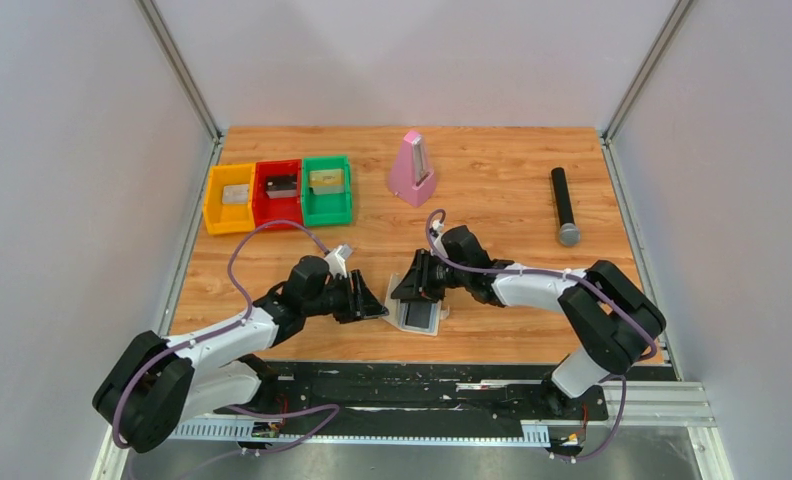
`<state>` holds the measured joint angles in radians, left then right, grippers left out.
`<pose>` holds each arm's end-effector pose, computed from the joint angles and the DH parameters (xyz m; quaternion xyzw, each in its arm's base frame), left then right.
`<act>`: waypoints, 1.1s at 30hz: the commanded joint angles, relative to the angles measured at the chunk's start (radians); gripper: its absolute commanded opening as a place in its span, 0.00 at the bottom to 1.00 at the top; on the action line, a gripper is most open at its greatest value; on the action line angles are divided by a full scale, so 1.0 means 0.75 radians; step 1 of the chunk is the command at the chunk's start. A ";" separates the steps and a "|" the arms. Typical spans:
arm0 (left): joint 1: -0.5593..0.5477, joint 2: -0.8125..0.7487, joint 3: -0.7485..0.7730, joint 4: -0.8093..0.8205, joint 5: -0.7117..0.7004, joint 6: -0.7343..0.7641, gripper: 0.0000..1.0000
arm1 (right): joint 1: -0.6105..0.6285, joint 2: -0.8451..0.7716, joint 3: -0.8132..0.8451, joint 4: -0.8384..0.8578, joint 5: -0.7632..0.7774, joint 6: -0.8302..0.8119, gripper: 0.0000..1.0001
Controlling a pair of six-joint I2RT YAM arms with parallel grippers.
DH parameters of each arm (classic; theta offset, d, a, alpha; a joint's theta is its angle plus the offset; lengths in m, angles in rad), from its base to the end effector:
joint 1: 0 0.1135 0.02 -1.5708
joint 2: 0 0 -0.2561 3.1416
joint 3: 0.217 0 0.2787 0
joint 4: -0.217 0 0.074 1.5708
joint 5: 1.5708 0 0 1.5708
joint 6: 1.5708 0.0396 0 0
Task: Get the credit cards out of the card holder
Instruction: Open the card holder at the center of the board.
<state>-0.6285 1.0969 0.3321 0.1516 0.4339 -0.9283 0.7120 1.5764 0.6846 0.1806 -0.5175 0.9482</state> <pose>0.1770 -0.1492 0.1330 -0.0314 0.8718 -0.4519 0.1862 0.2304 0.2247 0.1247 -0.0023 0.8852 0.4542 0.1002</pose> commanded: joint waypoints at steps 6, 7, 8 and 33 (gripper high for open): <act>-0.006 -0.080 -0.003 -0.029 -0.052 0.006 0.54 | 0.009 0.060 0.072 0.072 0.000 0.035 0.33; -0.004 -0.082 -0.003 -0.030 -0.052 0.009 0.56 | 0.010 0.068 0.076 0.065 0.010 0.035 0.31; -0.003 -0.084 -0.003 -0.032 -0.053 0.015 0.58 | 0.010 0.078 0.078 0.064 0.018 0.035 0.30; -0.004 -0.197 0.146 -0.196 -0.068 0.075 0.53 | 0.021 0.162 0.153 0.056 0.012 0.018 0.33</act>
<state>-0.6285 1.0035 0.3759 0.0120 0.3939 -0.8871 0.7155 1.6890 0.7509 0.1921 -0.5068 0.9684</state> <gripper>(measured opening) 0.538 0.290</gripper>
